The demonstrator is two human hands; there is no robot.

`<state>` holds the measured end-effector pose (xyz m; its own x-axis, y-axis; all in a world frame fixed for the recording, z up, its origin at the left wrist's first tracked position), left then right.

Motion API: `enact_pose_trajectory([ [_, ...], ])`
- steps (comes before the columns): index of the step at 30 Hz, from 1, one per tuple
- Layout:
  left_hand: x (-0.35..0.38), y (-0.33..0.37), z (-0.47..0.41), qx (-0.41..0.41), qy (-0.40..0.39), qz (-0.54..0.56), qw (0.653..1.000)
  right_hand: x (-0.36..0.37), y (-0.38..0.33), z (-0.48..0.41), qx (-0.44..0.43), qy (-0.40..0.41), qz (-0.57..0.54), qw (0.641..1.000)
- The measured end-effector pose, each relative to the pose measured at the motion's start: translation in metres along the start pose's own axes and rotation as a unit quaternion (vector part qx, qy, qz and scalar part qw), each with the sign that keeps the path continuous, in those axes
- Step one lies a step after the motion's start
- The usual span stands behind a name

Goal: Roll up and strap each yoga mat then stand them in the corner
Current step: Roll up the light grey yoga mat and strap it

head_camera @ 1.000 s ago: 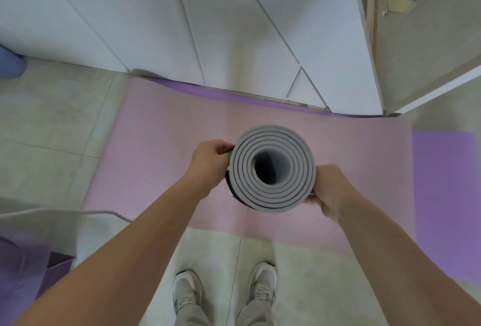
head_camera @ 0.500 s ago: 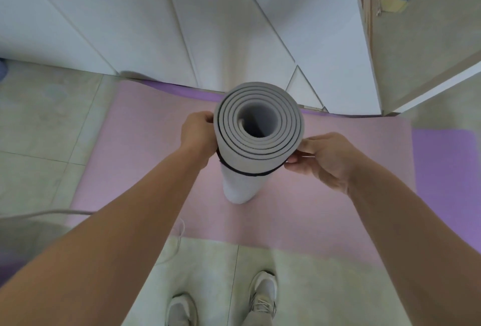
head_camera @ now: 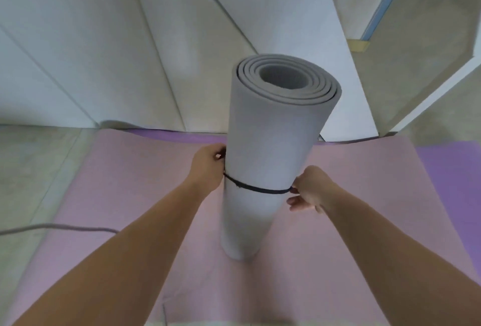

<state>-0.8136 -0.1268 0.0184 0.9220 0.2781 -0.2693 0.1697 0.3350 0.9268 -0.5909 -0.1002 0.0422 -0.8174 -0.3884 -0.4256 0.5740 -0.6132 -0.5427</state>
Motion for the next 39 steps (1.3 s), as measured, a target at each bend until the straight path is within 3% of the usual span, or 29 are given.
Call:
enact_pose_trajectory([
  [7, 0.012, -0.060, -0.006, -0.034, -0.049, 0.080, 0.995, 0.048, 0.045, -0.055, -0.031, -0.018, -0.020, 0.999],
  [14, -0.002, -0.046, -0.001, -0.112, 0.020, 0.180, 0.977, 0.046, 0.009, -0.015, -0.169, 0.044, -0.094, 0.980],
  [18, -0.008, -0.028, 0.010, -0.153, 0.035, 0.241, 0.958, 0.047, -0.010, 0.016, -0.196, 0.013, -0.276, 0.941],
  [21, -0.008, -0.016, 0.015, -0.163, -0.029, 0.267, 0.949, 0.056, -0.014, 0.014, -0.197, -0.026, -0.341, 0.919],
  [23, 0.000, -0.013, 0.020, -0.162, -0.097, 0.294, 0.937, 0.061, -0.011, 0.007, -0.202, -0.020, -0.371, 0.906],
  [25, 0.013, -0.014, 0.027, -0.146, -0.116, 0.322, 0.928, 0.067, -0.008, 0.002, -0.200, -0.001, -0.402, 0.894],
  [28, 0.031, -0.032, 0.020, -0.107, -0.009, 0.341, 0.934, 0.078, -0.004, -0.004, -0.217, 0.012, -0.420, 0.881],
  [31, 0.040, -0.065, 0.009, -0.036, 0.074, 0.280, 0.957, 0.089, 0.006, -0.019, -0.234, 0.061, -0.417, 0.876],
  [34, 0.044, -0.082, 0.006, -0.026, 0.104, 0.209, 0.972, 0.095, 0.022, -0.032, -0.219, 0.114, -0.395, 0.885],
  [39, 0.034, -0.060, 0.000, -0.077, 0.075, 0.233, 0.967, 0.081, 0.019, -0.036, -0.222, 0.053, -0.367, 0.902],
])
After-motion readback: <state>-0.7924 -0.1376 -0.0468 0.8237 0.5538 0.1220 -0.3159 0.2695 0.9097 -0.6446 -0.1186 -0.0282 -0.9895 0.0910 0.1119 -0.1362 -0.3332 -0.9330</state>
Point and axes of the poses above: each hand's wrist, its own z-axis away from the middle knuckle, its own x-axis out of the palm, y = z × x, the point moved 2 cm from there along -z, towards the middle knuckle
